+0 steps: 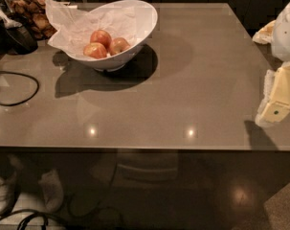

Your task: Pick apple from white bowl

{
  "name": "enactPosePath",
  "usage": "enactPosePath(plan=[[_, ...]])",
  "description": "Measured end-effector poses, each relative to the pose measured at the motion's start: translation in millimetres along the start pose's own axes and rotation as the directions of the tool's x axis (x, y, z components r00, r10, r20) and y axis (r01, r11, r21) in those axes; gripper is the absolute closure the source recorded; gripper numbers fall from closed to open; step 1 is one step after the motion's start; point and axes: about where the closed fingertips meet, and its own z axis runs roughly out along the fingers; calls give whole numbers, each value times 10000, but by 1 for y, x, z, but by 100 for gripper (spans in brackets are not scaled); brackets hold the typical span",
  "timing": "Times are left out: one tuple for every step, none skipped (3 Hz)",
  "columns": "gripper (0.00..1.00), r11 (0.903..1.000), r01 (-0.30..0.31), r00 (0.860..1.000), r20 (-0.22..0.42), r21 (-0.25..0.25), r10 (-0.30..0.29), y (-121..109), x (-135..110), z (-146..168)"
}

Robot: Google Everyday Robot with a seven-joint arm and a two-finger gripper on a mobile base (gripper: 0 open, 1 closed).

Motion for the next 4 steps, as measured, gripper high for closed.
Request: enactPosePath(plan=[[0, 10000, 0, 10000, 0, 0, 0, 0, 0, 0], [0, 9997, 140, 9999, -40, -184, -141, -18, -23, 0], [0, 9987, 368, 9992, -150, -354, -374, -40, -48, 4], [0, 9962, 773, 9970, 46, -396, -772, -54, -75, 8]])
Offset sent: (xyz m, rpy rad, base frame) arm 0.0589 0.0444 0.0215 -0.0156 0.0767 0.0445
